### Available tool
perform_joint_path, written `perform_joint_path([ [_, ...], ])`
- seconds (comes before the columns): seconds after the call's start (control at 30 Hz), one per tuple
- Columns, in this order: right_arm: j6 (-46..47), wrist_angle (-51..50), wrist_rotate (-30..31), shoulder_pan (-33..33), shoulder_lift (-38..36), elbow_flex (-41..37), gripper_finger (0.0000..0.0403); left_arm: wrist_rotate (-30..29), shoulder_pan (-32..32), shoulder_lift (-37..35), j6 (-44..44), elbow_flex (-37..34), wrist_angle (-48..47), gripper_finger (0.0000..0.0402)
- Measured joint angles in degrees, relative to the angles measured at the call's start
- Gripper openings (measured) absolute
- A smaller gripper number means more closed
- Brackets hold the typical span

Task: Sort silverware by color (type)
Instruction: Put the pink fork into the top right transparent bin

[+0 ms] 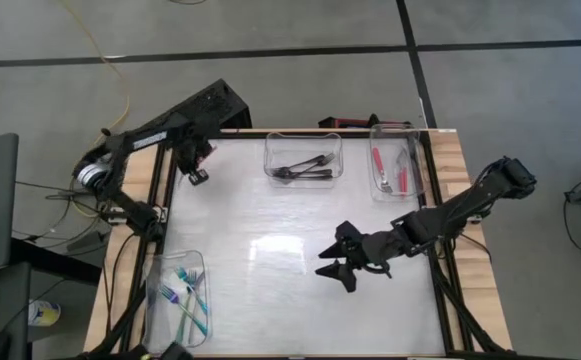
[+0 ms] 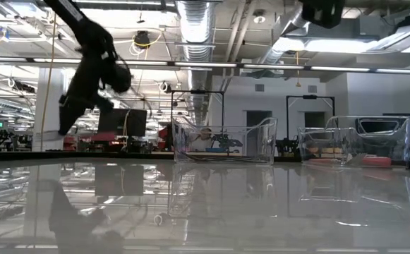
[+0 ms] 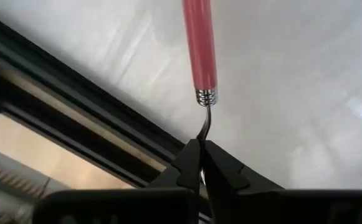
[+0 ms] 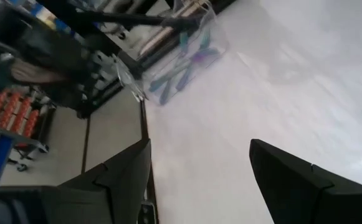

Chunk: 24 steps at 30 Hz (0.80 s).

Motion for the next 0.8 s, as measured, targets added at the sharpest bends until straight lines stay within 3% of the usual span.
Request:
perform_joint_path([
  [0.1, 0.0, -5.5, 0.1, 0.0, -3.2, 0.1, 0.0296, 7.2, -0.4, -6.1, -1.7, 1.9, -1.0, 0.0],
  [0.23, -1.3, -9.1, 3.8, -0.6, -7.2, 0.1, 0.0296, 28.8, -1.9, -16.0, -8.7, 2.2, 4.1, 0.0],
  [0.33, -4.9, -8.2, 10.0, -1.1, -9.0, 0.1, 0.0296, 44.0, -5.9, -24.2, -22.0, -0.6, 19.2, 0.0],
  [0.4, -7.4, -6.3, 14.1, -1.8, -9.3, 0.1, 0.0296, 46.0, -11.0, -29.3, -32.4, -3.4, 33.6, 0.0],
  [0.47, -9.7, -3.6, 15.8, -3.2, -9.2, 0.1, 0.0296, 41.4, -17.1, -33.1, -42.0, -6.6, 48.4, 0.0],
  [0.6, -9.7, 3.7, 17.0, -7.3, -6.8, 0.0, 0.0296, 21.3, -31.4, -36.5, -52.6, -14.3, 77.6, 0.0],
  [0.7, -10.9, 12.8, 17.0, -10.5, -3.7, 0.0, 0.0296, 6.7, -41.1, -34.7, -50.9, -17.9, 92.0, 0.0],
  [0.8, -13.9, 23.0, 15.5, -12.6, -1.0, 0.0, 0.0296, -1.1, -47.6, -30.5, -45.7, -18.7, 99.8, 0.0],
])
